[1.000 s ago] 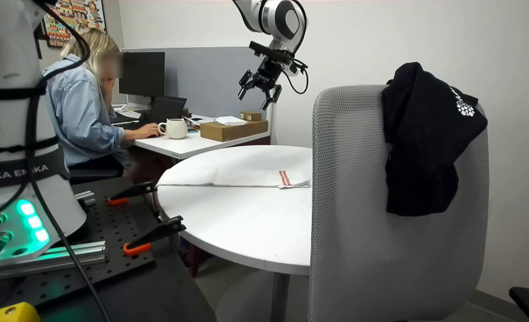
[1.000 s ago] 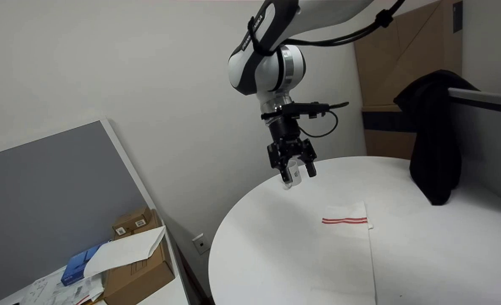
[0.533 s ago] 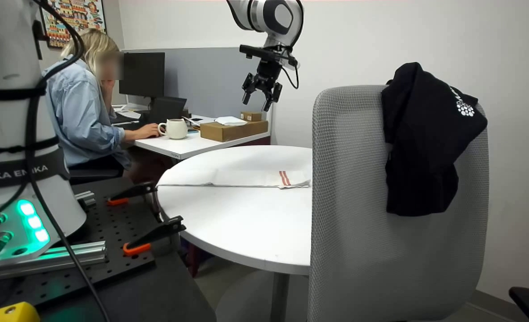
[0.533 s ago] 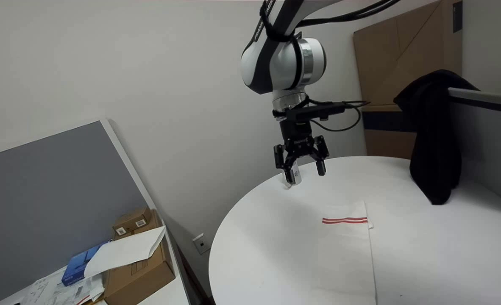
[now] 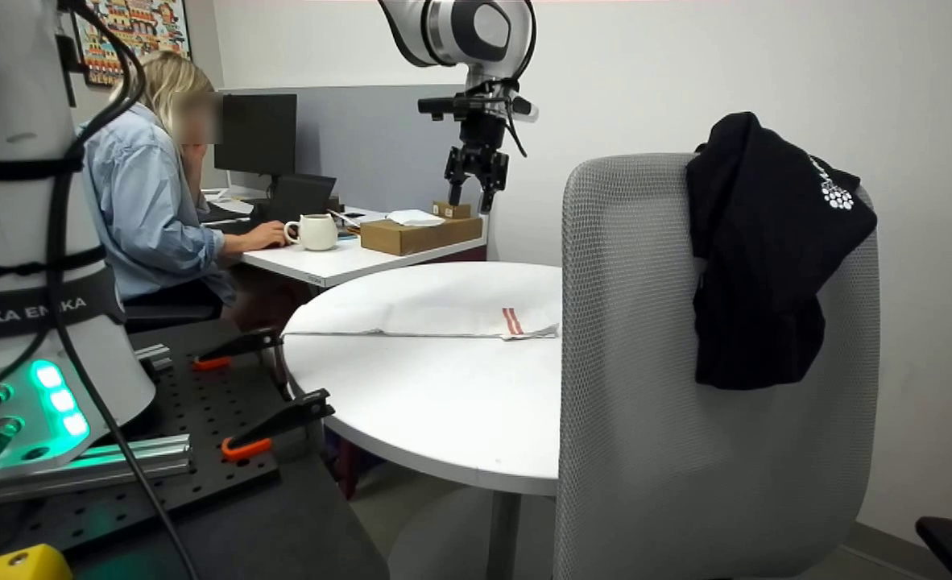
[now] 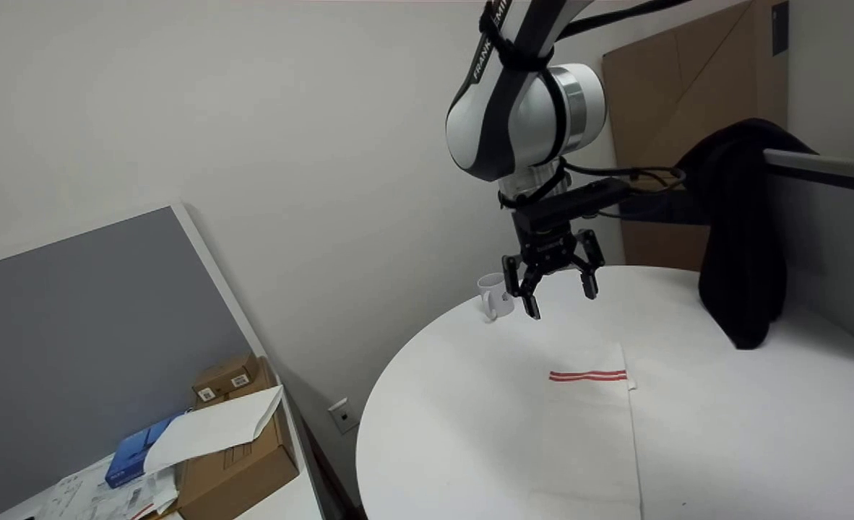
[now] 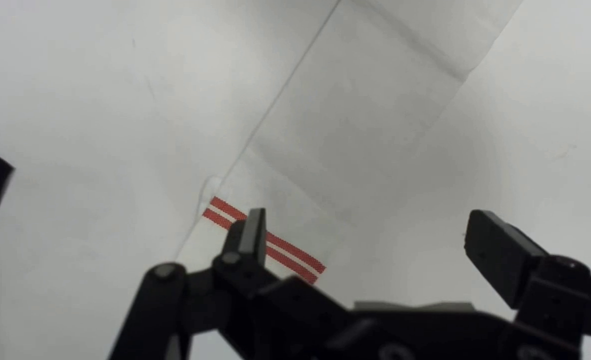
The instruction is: Unfold the white and red towel
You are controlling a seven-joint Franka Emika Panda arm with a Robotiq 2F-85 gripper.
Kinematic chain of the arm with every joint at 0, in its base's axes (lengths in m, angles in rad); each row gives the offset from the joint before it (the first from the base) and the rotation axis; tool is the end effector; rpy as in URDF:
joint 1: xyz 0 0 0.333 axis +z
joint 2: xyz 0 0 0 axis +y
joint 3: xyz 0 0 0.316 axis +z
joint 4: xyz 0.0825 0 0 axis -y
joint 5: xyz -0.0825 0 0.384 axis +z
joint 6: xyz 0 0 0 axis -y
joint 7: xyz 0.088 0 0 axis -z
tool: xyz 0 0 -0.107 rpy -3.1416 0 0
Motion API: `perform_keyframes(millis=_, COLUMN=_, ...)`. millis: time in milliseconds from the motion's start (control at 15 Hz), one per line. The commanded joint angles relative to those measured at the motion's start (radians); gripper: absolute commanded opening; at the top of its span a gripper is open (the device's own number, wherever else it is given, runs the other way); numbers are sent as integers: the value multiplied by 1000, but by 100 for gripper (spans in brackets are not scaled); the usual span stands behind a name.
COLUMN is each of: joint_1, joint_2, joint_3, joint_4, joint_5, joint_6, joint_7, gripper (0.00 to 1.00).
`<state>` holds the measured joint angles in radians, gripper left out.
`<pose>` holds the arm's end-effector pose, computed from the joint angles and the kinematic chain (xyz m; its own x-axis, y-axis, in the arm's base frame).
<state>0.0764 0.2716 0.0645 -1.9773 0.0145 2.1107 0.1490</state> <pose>0.5817 0.0820 0.3209 0.9900 -0.0168 -0.1401 -0.0181 -0.9998 -0.0079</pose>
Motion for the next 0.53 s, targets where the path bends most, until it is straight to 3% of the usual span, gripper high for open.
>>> perform_keyframes(millis=0, joint_1=26, joint_2=-61, joint_3=-13, joint_4=-90, joint_5=-43, joint_6=77, joint_7=89, gripper=100)
perform_keyframes(millis=467, joint_1=21, joint_2=-58, joint_3=-1, joint_4=-94, joint_5=-12, joint_6=63, joint_7=71, gripper=100)
